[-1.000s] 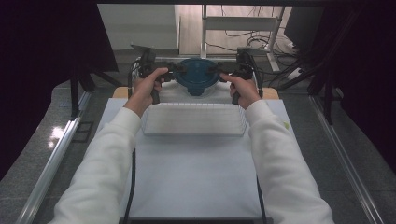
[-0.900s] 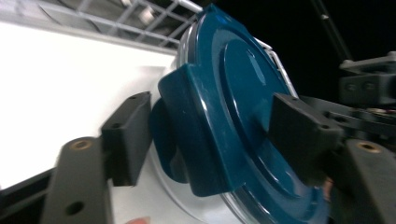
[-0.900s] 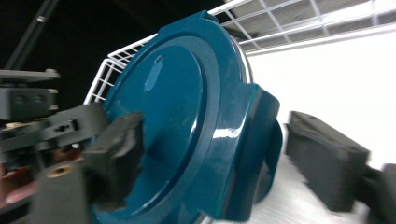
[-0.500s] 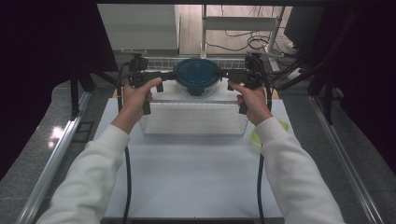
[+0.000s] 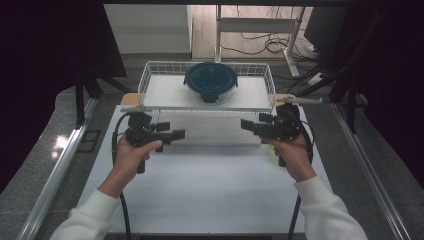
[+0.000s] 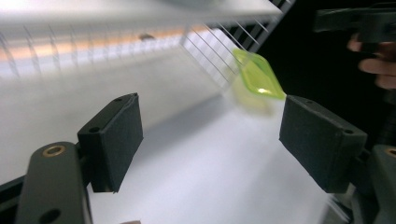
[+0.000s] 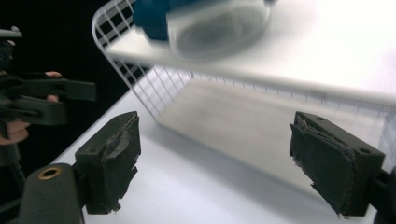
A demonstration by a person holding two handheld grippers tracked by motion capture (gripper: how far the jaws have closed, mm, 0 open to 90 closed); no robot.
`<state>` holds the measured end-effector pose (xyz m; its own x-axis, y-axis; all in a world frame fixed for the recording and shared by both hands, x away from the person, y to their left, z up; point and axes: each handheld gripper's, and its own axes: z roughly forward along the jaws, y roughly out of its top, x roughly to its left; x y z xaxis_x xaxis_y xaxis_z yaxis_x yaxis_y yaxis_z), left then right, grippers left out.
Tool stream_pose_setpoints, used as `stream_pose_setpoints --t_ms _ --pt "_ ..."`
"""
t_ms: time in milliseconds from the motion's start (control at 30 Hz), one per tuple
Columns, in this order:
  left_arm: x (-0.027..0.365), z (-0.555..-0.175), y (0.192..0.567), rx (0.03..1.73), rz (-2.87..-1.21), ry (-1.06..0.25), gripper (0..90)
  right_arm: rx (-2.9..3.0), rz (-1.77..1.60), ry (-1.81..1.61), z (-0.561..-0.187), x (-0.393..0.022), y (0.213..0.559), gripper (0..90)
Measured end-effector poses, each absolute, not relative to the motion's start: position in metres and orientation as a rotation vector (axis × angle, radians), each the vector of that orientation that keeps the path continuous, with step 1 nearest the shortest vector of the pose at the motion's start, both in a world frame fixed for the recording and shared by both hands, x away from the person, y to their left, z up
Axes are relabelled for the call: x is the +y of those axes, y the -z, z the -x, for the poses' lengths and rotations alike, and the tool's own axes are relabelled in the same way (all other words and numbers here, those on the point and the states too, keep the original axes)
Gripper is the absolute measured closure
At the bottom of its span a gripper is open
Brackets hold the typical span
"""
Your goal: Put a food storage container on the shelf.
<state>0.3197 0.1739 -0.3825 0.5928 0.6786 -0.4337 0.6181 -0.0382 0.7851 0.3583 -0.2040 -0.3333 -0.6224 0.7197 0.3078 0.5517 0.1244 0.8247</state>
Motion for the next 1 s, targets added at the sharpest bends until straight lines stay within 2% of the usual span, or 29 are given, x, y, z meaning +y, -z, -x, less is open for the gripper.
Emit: stream_pose_setpoints --t_ms 167,333,433,733,1000 --pt "0.173 -0.291 0.406 1.077 -1.759 -0.105 21.2 2.248 -1.254 -1.470 -0.334 -0.217 0.361 20.4" --pt "0.166 -0.270 0.425 1.058 -1.854 -0.207 21.5 2.301 -1.211 -1.355 -0.315 -0.224 0.384 21.0" --pt "0.163 -0.259 0.435 1.040 -1.894 -0.244 21.8 2.361 -1.183 -1.317 -0.304 -0.227 0.398 24.6" --pt "0.159 -0.248 0.461 1.080 -1.939 -0.185 21.9 2.457 -1.231 -1.227 -0.283 -0.242 0.442 24.0" --pt "0.156 -0.239 0.474 1.121 -1.980 -0.170 23.2 2.470 -1.281 -1.185 -0.283 -0.250 0.457 24.3"
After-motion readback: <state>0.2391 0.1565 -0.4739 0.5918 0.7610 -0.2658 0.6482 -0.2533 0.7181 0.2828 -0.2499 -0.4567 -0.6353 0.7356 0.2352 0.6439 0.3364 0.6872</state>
